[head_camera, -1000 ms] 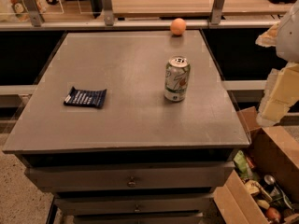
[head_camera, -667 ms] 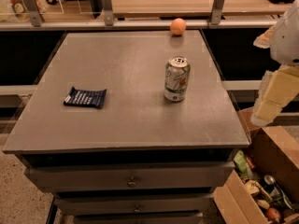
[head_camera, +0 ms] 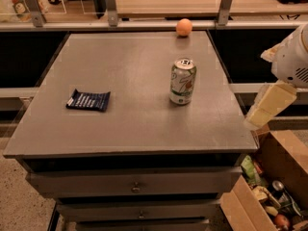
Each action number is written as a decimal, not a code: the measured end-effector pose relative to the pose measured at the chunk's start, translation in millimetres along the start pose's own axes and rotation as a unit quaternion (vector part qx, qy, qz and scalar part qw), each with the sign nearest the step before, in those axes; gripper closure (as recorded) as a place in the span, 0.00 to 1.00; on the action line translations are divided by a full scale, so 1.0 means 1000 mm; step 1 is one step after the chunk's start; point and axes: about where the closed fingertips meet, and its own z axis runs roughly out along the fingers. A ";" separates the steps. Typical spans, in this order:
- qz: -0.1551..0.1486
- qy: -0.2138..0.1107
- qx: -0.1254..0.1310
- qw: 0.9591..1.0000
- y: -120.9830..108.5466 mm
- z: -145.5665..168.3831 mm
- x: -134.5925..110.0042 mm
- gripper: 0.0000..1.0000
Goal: Pick 7up can
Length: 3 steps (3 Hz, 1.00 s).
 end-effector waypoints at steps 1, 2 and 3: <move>0.032 -0.064 0.009 0.997 -0.009 0.023 -0.005 0.00; 0.065 -0.143 0.009 0.988 -0.022 0.045 -0.016 0.00; 0.078 -0.215 0.006 0.974 -0.033 0.059 -0.032 0.00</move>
Offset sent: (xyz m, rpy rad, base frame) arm 0.0700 0.0219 -0.0407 0.5168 -0.1696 -0.0732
